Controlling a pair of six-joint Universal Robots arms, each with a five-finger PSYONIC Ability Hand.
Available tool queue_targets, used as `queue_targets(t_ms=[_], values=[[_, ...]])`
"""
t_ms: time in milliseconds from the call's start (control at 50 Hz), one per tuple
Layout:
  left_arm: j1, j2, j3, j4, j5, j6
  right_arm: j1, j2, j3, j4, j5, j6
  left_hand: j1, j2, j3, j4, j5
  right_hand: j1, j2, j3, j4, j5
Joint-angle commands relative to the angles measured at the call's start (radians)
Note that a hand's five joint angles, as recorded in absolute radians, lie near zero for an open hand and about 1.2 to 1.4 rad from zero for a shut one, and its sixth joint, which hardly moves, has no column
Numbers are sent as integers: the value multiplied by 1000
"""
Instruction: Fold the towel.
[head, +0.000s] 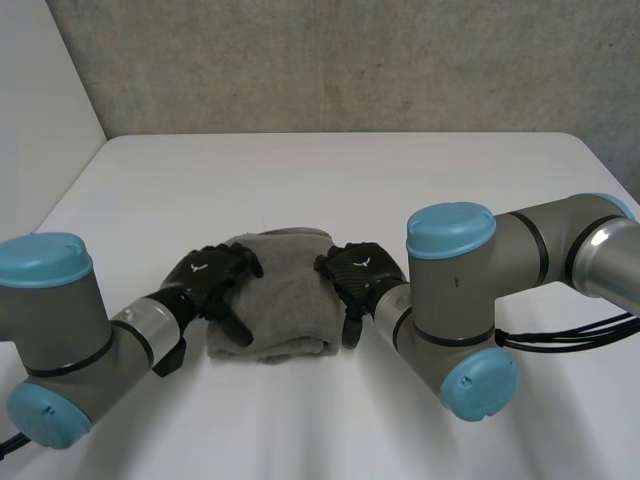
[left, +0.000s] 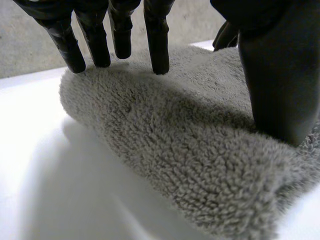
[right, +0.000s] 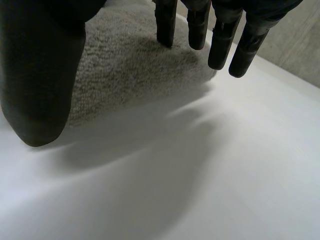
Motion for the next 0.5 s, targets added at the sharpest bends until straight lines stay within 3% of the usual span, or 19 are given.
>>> queue_targets(t_ms=[20, 240, 320, 460, 500], values=[[-12, 26, 9, -27, -3, 3, -2, -16, 12, 6, 9, 3, -65, -62, -70, -73, -50, -52, -73, -71, -84, -60], [-47, 139, 78, -58, -8, 3, -7, -214, 65, 9, 5, 72, -65, -62, -70, -73, -50, -52, -73, -71, -84, -60], [-67, 192, 120, -93, -12, -8, -70, -310, 96, 8, 12, 87, -68, -65, -73, -76, -53, -52, -73, -71, -84, -60], [-95, 293, 261, -231, -106, -63, -151, -433, 96, 5, 25, 112, -68, -65, -73, -76, -53, -52, -73, -71, -84, -60], [-98, 319, 328, -278, -168, -67, -185, -469, 79, 11, 54, 148, -68, -65, -73, -76, -53, -52, -73, -71, -84, -60]])
